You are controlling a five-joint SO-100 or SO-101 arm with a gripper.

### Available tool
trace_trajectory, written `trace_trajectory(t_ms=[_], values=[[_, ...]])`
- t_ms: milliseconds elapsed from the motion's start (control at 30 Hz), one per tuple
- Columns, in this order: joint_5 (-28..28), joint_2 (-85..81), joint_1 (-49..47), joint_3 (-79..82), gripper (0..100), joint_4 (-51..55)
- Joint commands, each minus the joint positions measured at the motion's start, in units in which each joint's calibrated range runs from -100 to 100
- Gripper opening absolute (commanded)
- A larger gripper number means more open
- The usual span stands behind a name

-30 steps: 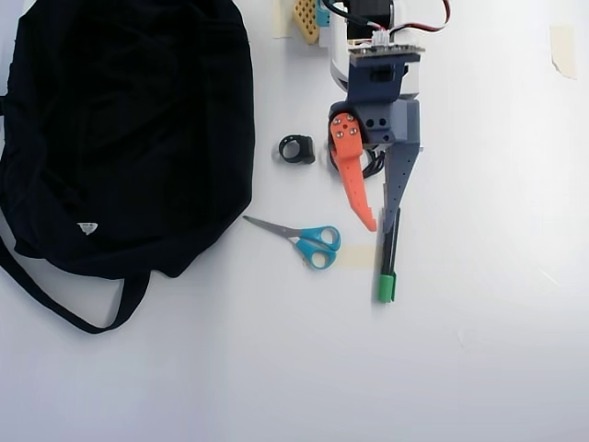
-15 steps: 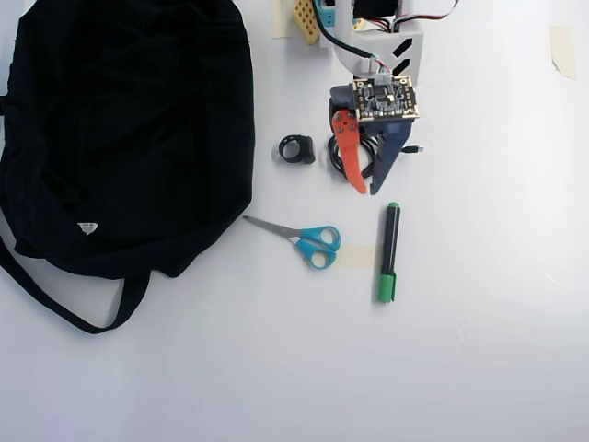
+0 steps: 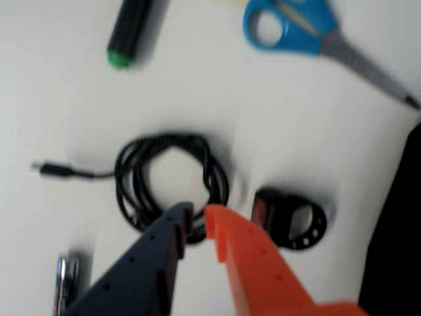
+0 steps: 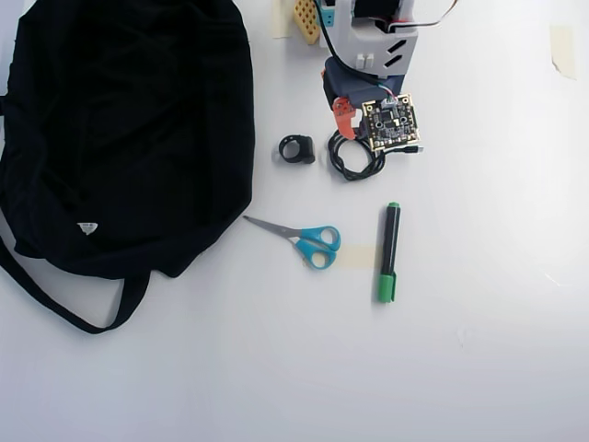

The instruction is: Put the cable into the black bag

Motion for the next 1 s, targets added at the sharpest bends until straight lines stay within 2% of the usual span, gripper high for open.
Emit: trace_trajectory(t_ms=[0, 233, 567, 967], values=[[1.55, -2.61, -0.46, -2.46, 2, 2.7], [5.48, -2.69, -0.53, -2.55, 2, 7.44], [9.63, -2.61, -1.13, -2.55, 2, 7.78], [9.84, -2.61, -5.62, -2.46, 3, 7.78]])
